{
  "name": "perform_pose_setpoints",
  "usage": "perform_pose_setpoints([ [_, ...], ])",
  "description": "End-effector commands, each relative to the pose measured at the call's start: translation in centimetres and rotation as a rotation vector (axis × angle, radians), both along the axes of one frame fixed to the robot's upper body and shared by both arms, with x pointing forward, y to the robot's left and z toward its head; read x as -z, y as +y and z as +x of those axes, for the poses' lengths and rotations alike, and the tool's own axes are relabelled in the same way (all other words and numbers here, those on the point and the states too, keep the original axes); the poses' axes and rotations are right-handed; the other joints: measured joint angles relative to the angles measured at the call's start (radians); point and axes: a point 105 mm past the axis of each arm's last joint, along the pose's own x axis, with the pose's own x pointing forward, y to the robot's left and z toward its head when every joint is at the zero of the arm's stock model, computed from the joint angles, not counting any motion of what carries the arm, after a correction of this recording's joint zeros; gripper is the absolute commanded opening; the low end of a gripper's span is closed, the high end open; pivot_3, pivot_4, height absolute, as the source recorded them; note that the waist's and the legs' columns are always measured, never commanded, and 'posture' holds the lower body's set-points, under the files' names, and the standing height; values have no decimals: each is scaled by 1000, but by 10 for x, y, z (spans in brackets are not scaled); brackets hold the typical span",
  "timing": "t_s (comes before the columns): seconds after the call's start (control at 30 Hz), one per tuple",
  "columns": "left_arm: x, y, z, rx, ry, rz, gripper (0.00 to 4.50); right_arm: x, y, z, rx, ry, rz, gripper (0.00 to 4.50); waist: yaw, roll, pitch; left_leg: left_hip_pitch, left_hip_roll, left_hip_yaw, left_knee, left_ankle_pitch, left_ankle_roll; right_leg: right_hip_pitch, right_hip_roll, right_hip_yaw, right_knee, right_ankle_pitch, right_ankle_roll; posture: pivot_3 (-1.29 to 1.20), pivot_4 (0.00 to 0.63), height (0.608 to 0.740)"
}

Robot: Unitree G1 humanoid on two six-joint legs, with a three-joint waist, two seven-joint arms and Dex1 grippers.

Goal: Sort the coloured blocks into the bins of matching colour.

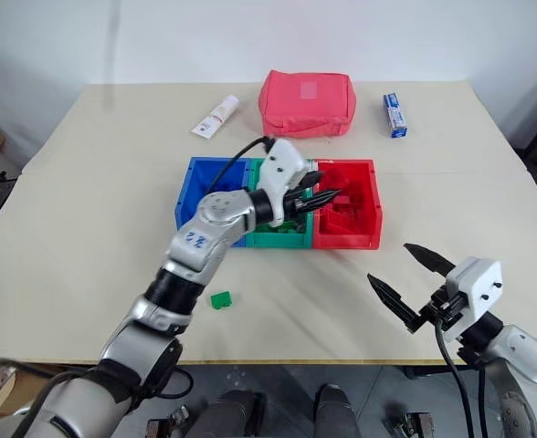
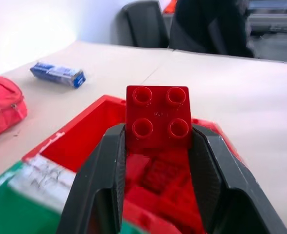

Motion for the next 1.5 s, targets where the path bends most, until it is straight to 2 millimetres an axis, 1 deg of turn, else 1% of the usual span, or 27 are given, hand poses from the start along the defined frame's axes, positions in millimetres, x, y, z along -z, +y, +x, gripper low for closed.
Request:
perform_pose_setpoints([
  [0.03,-10,-5,9,3,-69,12,2212,-14,8,-6,-7,-65,-10,4500,-4,0,0,0,0,1,0,0,0,0,0,1,0,0,0,0,150,740],
  [0.07,-13,-5,10,10,-81,3,2448,-15,9,-7,-8,-69,-9,4500,-7,0,0,0,0,1,0,0,0,0,0,1,0,0,0,0,150,740],
  [0.2,-17,0,6,73,-109,-18,3690,-18,14,-8,-31,-79,-18,4500,-8,0,0,0,0,1,-1,0,1,-1,0,1,0,0,0,0,150,740],
  [0.23,-18,5,4,83,-128,-23,4065,-19,17,-8,-47,-79,-25,4500,-7,0,0,0,0,1,0,0,1,-1,0,1,1,0,0,0,150,740],
  [0.27,-20,10,2,91,-156,-28,4336,-19,19,-8,-60,-80,-28,4500,-8,0,0,0,0,1,0,0,1,-1,0,1,1,0,0,0,150,740],
  [0.33,-24,24,-9,149,-214,-54,4425,-21,25,-7,-99,-82,-37,4500,-17,0,0,0,0,1,0,0,1,-1,0,2,1,0,0,0,150,740],
  [0.37,-25,34,-18,203,-226,-76,4425,-21,28,-6,-126,-81,-48,4500,-21,0,0,0,0,1,0,0,1,-1,0,2,2,0,0,0,150,740],
  [0.43,-21,58,-39,293,-242,-92,4425,-21,35,-4,-188,-78,-74,4500,-35,1,-1,0,1,1,0,0,0,-1,0,2,2,0,0,0,150,740],
  [0.47,-19,65,-45,314,-246,-89,4425,-21,37,-4,-204,-77,-81,4500,-36,1,-1,1,1,1,-1,0,0,-1,0,3,2,0,0,0,150,740],
  [0.5,-14,79,-55,354,-243,-80,4425,-21,40,-3,-233,-72,-91,4500,-35,1,-1,1,1,1,-1,0,0,-1,0,2,2,0,0,0,150,740],
  [0.57,7,122,-75,383,-193,-14,4425,-20,47,1,-309,-63,-105,4500,-42,2,-1,1,1,0,0,0,0,-1,0,2,2,0,0,0,150,740],
  [0.6,18,147,-89,390,-152,29,4425,-20,52,3,-355,-61,-116,4500,-58,2,-1,1,2,1,0,0,0,-1,0,3,2,0,0,0,150,740],
  [0.63,23,162,-98,392,-123,57,4425,-20,55,5,-383,-60,-122,4500,-59,3,-1,2,2,1,-1,0,0,-1,0,4,2,0,0,0,150,740],
  [0.67,28,183,-104,345,-86,74,4425,-20,59,6,-416,-56,-127,4500,-62,3,-2,3,3,2,-2,-1,0,-1,0,4,2,0,-1,0,150,740],
  [0.7,30,195,-109,311,-64,83,4425,-20,61,7,-437,-54,-130,4500,-58,3,-1,3,3,1,-2,-1,0,-1,1,4,2,0,-1,0,150,740],
  [0.73,36,221,-117,229,-15,100,4425,-20,64,9,-469,-56,-141,4500,-54,3,-1,2,4,-1,-2,-1,-1,-1,1,3,2,0,-2,0,150,740],
  [0.77,39,238,-125,168,14,116,4425,-20,65,10,-494,-52,-148,4500,-53,3,-1,2,4,-2,-2,-1,-1,-1,1,2,2,-1,-2,0,150,740],
  [0.83,46,262,-135,77,59,150,4425,-18,67,12,-537,-45,-160,4500,-39,3,-1,2,3,-3,-2,-1,0,0,0,1,1,-1,-3,0,150,740],
  [0.9,56,287,-139,-31,78,180,4425,-15,71,12,-593,-40,-181,4500,-27,3,-1,2,1,-5,-1,-2,1,2,-2,-1,0,-1,-3,0,150,740],
  [0.97,61,302,-143,-102,76,175,4425,-12,77,13,-645,-34,-196,4500,-24,3,-1,2,0,-4,-1,-2,2,3,-3,-2,-1,-1,-3,0,150,740],
  [1.03,67,309,-147,-137,81,184,4425,-8,82,12,-692,-21,-205,4500,-24,3,-1,2,0,-5,-1,-2,2,3,-3,-2,-1,0,-3,0,150,740],
  [1.07,70,310,-150,-134,91,191,4425,-7,84,11,-711,-16,-212,4500,-25,3,-1,2,0,-5,-1,-2,2,3,-3,-2,-1,0,-3,0,150,740],
  [1.13,74,307,-155,-113,105,200,4425,-5,86,11,-744,2,-220,4500,-29,3,-1,2,0,-5,-2,-2,2,2,-3,-2,-1,0,-3,0,150,740],
  [1.2,78,299,-158,-75,116,213,4425,-5,86,13,-747,29,-213,4500,-29,3,-1,2,1,-4,-3,-2,1,2,-3,-2,-1,-1,-3,0,150,740],
  [1.37,88,257,-160,75,155,255,4425,-5,78,15,-716,57,-224,4500,-26,3,-1,2,1,-4,-3,-3,1,2,-4,-2,-1,0,-3,0,150,740],
  [1.43,94,238,-152,74,181,287,4425,-2,74,11,-713,62,-233,4500,-26,3,-1,2,0,-4,-3,-3,1,2,-4,-2,-1,0,-3,0,150,740],
  [1.5,102,225,-145,56,194,342,4425,2,72,5,-724,72,-245,4500,-25,3,-1,2,0,-4,-3,-3,1,2,-4,-2,-1,0,-3,0,150,740],
])
